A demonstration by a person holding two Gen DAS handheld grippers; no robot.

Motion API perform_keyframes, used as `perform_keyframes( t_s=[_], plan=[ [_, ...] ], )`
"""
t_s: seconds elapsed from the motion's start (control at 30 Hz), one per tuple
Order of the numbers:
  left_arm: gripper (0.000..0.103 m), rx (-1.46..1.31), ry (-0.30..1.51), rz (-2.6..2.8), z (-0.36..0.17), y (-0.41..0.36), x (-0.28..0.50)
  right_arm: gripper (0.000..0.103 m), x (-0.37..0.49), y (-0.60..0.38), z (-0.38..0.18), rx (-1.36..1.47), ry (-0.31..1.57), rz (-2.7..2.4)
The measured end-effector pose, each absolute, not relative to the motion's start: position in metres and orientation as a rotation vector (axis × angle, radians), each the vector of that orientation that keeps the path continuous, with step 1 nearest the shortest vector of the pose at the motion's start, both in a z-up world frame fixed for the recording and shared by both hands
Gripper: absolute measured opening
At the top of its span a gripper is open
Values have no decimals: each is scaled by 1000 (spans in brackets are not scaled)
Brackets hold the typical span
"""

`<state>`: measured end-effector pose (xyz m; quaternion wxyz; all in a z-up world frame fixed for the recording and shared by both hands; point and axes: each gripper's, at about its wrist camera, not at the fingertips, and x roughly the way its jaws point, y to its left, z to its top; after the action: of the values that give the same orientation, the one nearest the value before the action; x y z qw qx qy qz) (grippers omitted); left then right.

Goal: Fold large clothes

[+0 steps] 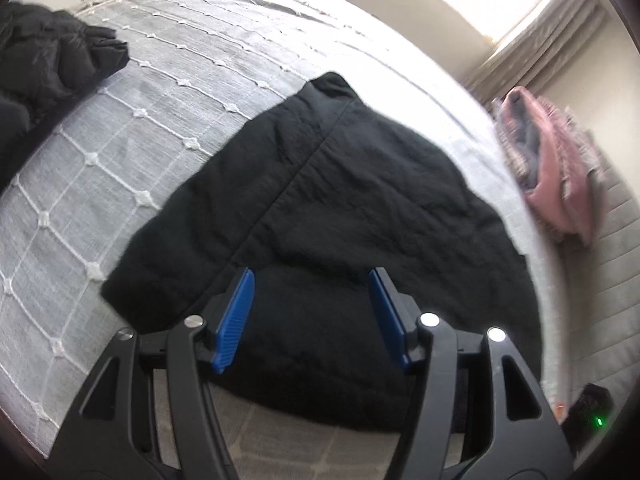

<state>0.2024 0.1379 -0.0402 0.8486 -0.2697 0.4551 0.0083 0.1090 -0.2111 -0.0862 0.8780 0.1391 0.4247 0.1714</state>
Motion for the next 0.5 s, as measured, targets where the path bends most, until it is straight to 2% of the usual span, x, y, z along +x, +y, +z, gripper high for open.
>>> perform_keyframes(
  t_s=[0.3,0.5],
  plan=[
    [65,-552,949,90,-36,183,169,27,108,-255,-71,379,821,233],
    [65,-716,1050,8,-66,215,161,33,102,-265,-70,393,823,218]
  ],
)
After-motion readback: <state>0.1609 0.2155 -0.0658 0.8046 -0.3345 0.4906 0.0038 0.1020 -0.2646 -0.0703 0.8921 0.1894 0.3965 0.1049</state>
